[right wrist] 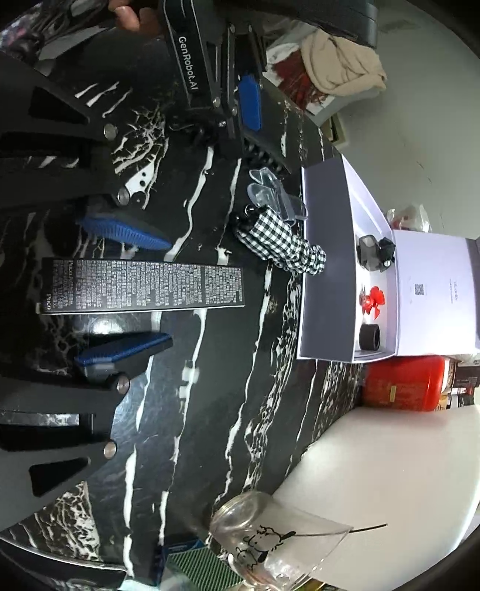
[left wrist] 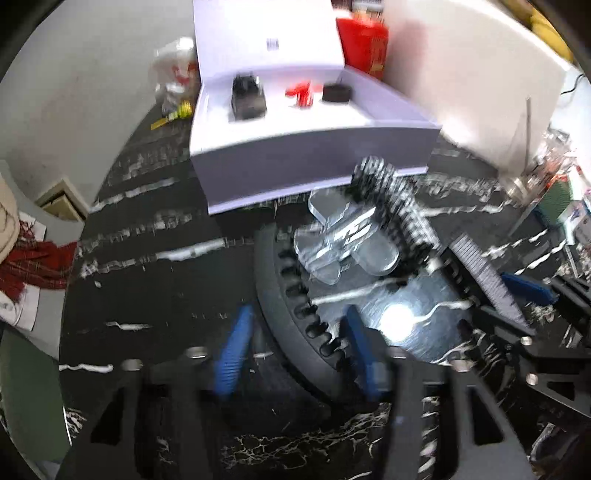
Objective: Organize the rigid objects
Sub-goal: 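Grasp the black comb with the left tool while the right tool grasps the black printed box, then lift the black comb with the left tool while the right tool lifts the printed box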
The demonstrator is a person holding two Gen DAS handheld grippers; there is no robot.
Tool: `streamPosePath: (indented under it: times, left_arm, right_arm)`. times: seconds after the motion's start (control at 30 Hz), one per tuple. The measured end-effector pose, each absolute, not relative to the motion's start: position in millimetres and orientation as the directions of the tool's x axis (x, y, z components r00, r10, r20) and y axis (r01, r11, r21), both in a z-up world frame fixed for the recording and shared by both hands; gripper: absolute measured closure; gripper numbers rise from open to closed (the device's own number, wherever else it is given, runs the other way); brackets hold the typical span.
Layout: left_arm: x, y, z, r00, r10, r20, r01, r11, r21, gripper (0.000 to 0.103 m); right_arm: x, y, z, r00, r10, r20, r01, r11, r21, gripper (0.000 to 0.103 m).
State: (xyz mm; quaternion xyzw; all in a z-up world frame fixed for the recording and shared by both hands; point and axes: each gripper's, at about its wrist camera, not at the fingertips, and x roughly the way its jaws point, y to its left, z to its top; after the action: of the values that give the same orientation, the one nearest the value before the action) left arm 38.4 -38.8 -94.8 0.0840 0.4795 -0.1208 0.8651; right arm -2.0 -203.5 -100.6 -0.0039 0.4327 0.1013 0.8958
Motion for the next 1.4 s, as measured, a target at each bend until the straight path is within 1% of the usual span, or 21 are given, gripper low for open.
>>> streamPosePath:
  times: [0.03,0.07,0.27,0.3,0.33,0.4,0.47,0.5,0.53,0.57,0.67,0.77,0.87,0.97,1.1,1.13,1.3,1.37,1.4]
  left_arm:
    - [38.9,-37.4,-95.9,0.512,-0.142,-0.847,0.283,0.959,0.010,0.031]
    - [39.4,-36.3,-97.1,0.507,-0.152,-0.849,0.279,0.960,-0.006,0.031]
    - [36.5,-35.8,-99.1,0.538,-0.145,-0.830,0.262,0.965,0.001,0.029]
    - [35.9,-36.2,-99.0,0.540,-0.143,-0.829,0.258,0.966,0.001,0.031]
    - [34.1,-37.3,-98.1,0.545,-0.148,-0.825,0.263,0.965,0.000,0.042]
    - [31.5,-39.3,-95.8,0.546,-0.160,-0.822,0.279,0.960,-0.001,0.055]
    - [31.1,-42.6,-94.9,0.545,-0.163,-0.823,0.291,0.957,0.003,0.061]
    - [30.2,-43.7,-94.4,0.541,-0.173,-0.823,0.302,0.953,-0.001,0.062]
    - [28.5,-45.4,-94.1,0.537,-0.178,-0.825,0.317,0.948,0.002,0.063]
    - [28.3,-46.6,-93.7,0.535,-0.180,-0.825,0.324,0.946,0.004,0.063]
    - [23.6,-47.6,-93.2,0.522,-0.198,-0.829,0.354,0.935,-0.001,0.064]
    - [12.9,-47.7,-92.5,0.495,-0.247,-0.833,0.398,0.917,-0.036,0.064]
    - [1.9,-49.3,-92.9,0.497,-0.251,-0.831,0.420,0.907,-0.023,0.064]
    - [-2.5,-48.3,-93.5,0.513,-0.245,-0.823,0.408,0.913,-0.018,0.064]
    - [2.0,-47.9,-93.6,0.530,-0.222,-0.818,0.374,0.927,-0.010,0.064]
    - [3.2,-47.2,-93.7,0.534,-0.219,-0.817,0.367,0.930,-0.009,0.064]
    - [8.7,-45.2,-94.7,0.556,-0.207,-0.805,0.332,0.943,-0.013,0.064]
    - [8.4,-45.6,-95.0,0.564,-0.208,-0.799,0.333,0.943,-0.010,0.064]
    - [8.3,-46.0,-95.0,0.567,-0.213,-0.796,0.335,0.942,-0.013,0.072]
  right_arm:
    - [-2.0,-204.1,-100.7,0.605,0.180,-0.776,-0.184,0.979,0.083,0.052]
    - [-2.2,-204.3,-100.9,0.606,0.179,-0.775,-0.183,0.980,0.082,0.052]
    - [-4.0,-206.0,-101.3,0.620,0.154,-0.770,-0.167,0.984,0.062,0.052]
    - [-4.0,-207.1,-101.2,0.621,0.157,-0.768,-0.164,0.984,0.068,0.052]
    - [-3.9,-208.5,-101.0,0.622,0.161,-0.766,-0.162,0.984,0.076,0.052]
    - [-3.8,-209.9,-100.8,0.625,0.161,-0.764,-0.156,0.985,0.080,0.052]
    - [-4.1,-209.9,-100.8,0.632,0.149,-0.760,-0.151,0.986,0.068,0.056]
    - [-4.3,-209.4,-100.6,0.635,0.143,-0.759,-0.152,0.987,0.058,0.066]
    - [-4.1,-209.1,-100.4,0.637,0.130,-0.759,-0.149,0.988,0.044,0.075]
    - [-4.0,-209.7,-100.4,0.639,0.123,-0.759,-0.146,0.989,0.038,0.078]
    - [-4.6,-211.9,-100.0,0.633,0.131,-0.763,-0.147,0.988,0.047,0.078]
    - [-7.2,-212.9,-100.0,0.629,0.135,-0.766,-0.150,0.987,0.051,0.078]
    - [-10.9,-212.9,-100.2,0.626,0.125,-0.769,-0.147,0.988,0.040,0.077]
    - [-11.5,-212.6,-100.3,0.630,0.127,-0.766,-0.141,0.989,0.048,0.075]
    - [-8.3,-209.2,-101.1,0.628,0.132,-0.767,-0.152,0.987,0.045,0.065]
    - [-7.7,-208.2,-101.2,0.629,0.130,-0.766,-0.155,0.987,0.040,0.065]
    - [-5.8,-207.7,-101.6,0.638,0.112,-0.762,-0.144,0.989,0.024,0.066]
    - [-5.8,-206.3,-101.7,0.644,0.098,-0.759,-0.144,0.990,0.006,0.073]
    - [-5.6,-206.3,-101.5,0.645,0.101,-0.757,-0.145,0.989,0.008,0.077]
